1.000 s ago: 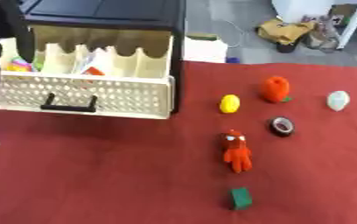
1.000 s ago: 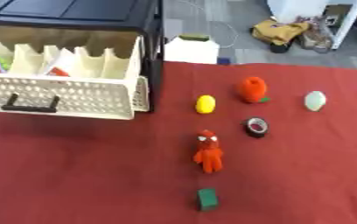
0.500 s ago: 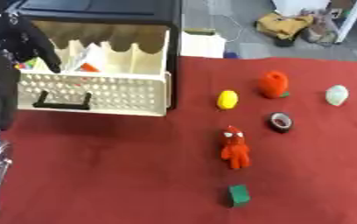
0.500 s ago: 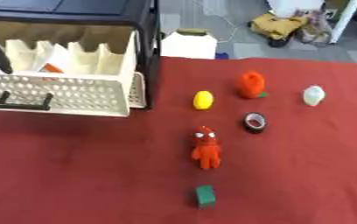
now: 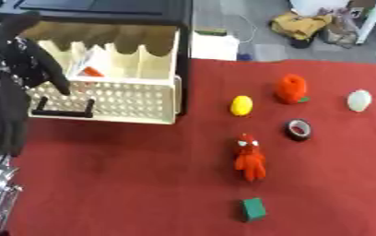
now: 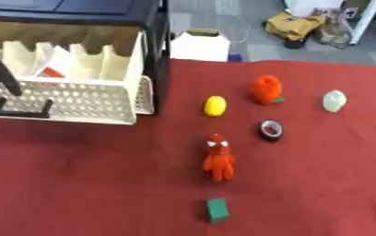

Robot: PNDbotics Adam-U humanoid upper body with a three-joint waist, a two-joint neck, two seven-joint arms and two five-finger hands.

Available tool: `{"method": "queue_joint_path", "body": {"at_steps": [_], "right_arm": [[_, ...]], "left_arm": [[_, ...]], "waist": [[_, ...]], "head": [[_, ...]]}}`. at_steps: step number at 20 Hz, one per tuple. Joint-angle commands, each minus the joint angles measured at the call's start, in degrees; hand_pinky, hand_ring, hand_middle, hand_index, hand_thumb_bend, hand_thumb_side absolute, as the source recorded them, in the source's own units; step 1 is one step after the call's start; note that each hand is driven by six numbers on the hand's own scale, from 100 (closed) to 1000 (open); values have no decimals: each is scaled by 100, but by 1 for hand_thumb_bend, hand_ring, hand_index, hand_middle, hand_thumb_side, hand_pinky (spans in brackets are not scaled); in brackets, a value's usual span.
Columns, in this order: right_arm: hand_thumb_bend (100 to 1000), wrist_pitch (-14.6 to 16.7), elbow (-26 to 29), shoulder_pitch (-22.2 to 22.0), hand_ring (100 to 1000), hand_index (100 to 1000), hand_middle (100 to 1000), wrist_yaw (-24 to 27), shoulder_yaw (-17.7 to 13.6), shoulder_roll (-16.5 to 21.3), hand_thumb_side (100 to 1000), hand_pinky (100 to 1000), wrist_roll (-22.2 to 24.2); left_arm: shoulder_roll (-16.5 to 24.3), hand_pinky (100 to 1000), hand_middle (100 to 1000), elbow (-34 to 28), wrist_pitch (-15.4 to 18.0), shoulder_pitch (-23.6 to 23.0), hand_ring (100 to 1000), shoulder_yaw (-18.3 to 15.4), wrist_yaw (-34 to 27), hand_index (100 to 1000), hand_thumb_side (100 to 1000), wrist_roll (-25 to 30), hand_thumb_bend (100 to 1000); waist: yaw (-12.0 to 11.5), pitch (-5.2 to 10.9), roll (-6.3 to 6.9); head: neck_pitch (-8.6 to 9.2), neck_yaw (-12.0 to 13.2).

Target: Pick up objects from table and place into drawer.

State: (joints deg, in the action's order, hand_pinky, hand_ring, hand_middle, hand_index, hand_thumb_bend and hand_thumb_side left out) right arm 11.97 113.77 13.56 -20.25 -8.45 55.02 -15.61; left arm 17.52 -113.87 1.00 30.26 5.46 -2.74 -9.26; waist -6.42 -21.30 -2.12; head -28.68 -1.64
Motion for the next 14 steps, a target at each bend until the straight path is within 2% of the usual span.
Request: {"method": "queue_joint_path", "body": {"at_steps": [1, 8, 9, 10, 11, 12, 14], "right_arm": [[565, -266, 82, 157, 789, 800, 604, 93, -18, 417, 1000, 736, 96], [580, -832, 37, 505, 804, 806, 621, 262, 109, 581, 1000, 746, 462], [513, -868, -18, 556, 808, 808, 625, 271, 129, 589, 1000, 747, 503], [584, -890, -93, 609, 812, 810, 635, 273, 149, 599, 1000, 749, 540], [497, -893, -167, 658, 816, 813, 641, 268, 169, 607, 1000, 750, 570], [591, -891, -250, 705, 820, 817, 651, 256, 192, 616, 1000, 752, 602], [600, -866, -461, 825, 828, 829, 665, 206, 254, 629, 1000, 758, 672]], "left_arm": [[34, 359, 404, -72, 41, 43, 402, -39, -38, 851, 1000, -86, 129], [37, 382, 425, -72, 473, 79, 427, -56, -63, 854, 1000, -432, 144], [37, 385, 425, -72, 519, 78, 427, -51, -57, 854, 1000, -471, 144], [38, 390, 435, -72, 572, 82, 436, -51, -47, 857, 1000, -507, 146], [39, 394, 443, -72, 621, 83, 441, -48, -34, 859, 1000, -538, 169], [39, 396, 446, -72, 676, 88, 445, -50, -17, 860, 1000, -568, 147], [36, 398, 449, -72, 753, 90, 449, -45, 24, 861, 1000, -613, 146]], "waist": [[-21, 92, -13], [-133, 90, -89], [-144, 90, -97], [-157, 91, -104], [-165, 91, -109], [-175, 93, -113], [-196, 96, -124]], "head": [[49, -19], [84, -71], [92, -78], [101, -89], [108, -95], [116, -109], [134, -152]]}}
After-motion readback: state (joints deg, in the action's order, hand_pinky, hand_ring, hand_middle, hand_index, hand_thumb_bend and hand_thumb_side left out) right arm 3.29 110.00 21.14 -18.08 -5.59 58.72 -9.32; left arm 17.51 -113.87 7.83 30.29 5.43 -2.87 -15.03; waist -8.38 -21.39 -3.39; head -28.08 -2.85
